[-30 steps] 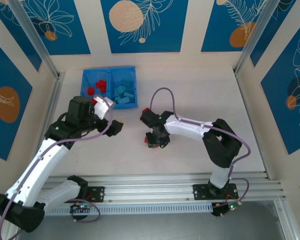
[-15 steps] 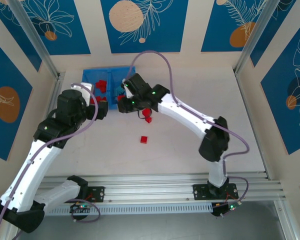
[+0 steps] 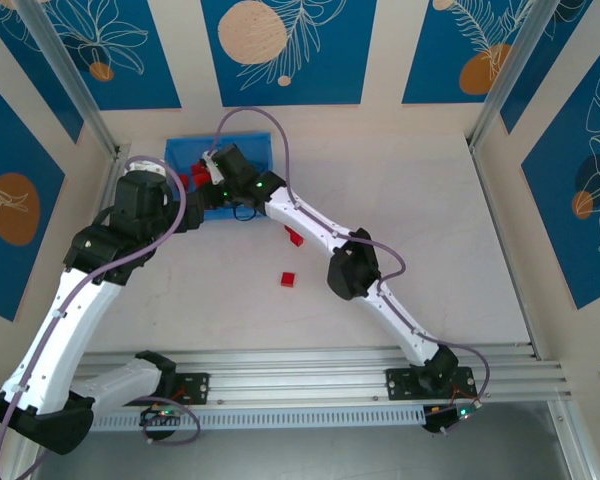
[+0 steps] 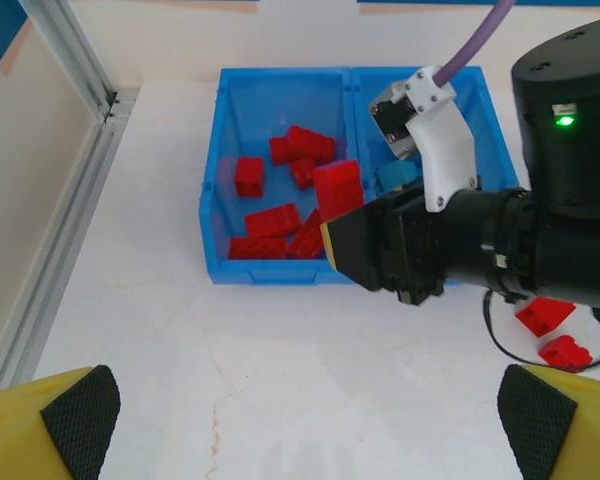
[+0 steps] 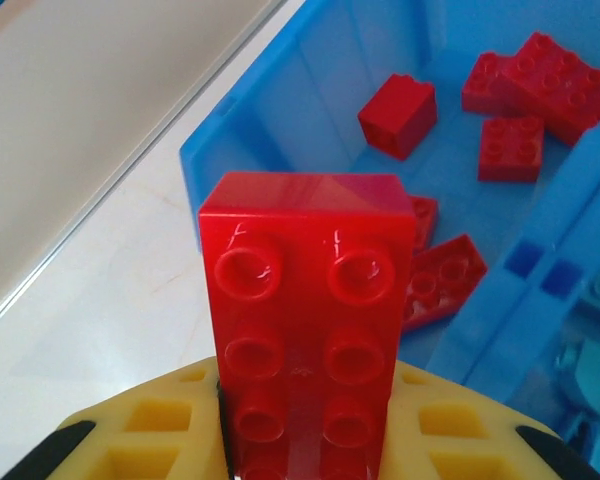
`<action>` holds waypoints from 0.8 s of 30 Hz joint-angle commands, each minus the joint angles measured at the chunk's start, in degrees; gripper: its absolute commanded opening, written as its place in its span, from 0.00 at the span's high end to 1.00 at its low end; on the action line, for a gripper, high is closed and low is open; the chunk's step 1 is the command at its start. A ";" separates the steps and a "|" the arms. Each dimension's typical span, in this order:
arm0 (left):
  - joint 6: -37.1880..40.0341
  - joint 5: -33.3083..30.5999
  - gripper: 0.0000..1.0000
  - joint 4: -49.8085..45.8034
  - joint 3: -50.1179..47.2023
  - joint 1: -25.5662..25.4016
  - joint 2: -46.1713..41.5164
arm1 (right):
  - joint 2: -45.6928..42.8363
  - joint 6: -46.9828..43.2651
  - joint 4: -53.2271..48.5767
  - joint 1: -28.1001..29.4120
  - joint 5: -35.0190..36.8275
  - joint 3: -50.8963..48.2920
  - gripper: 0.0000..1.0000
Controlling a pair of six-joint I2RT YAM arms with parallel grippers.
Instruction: Sort the legos into containers by color
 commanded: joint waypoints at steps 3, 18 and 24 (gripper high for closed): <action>-1.51 0.66 0.00 -2.43 1.22 0.88 -1.20 | 3.24 -7.65 15.61 -0.44 3.43 5.88 0.76; 1.39 1.93 0.00 -2.14 1.36 1.34 0.89 | -1.30 5.73 17.96 -3.98 -1.66 5.23 0.21; 3.27 10.02 0.00 -2.58 0.93 1.36 3.45 | -14.12 9.24 7.21 -5.27 -6.27 -1.54 0.18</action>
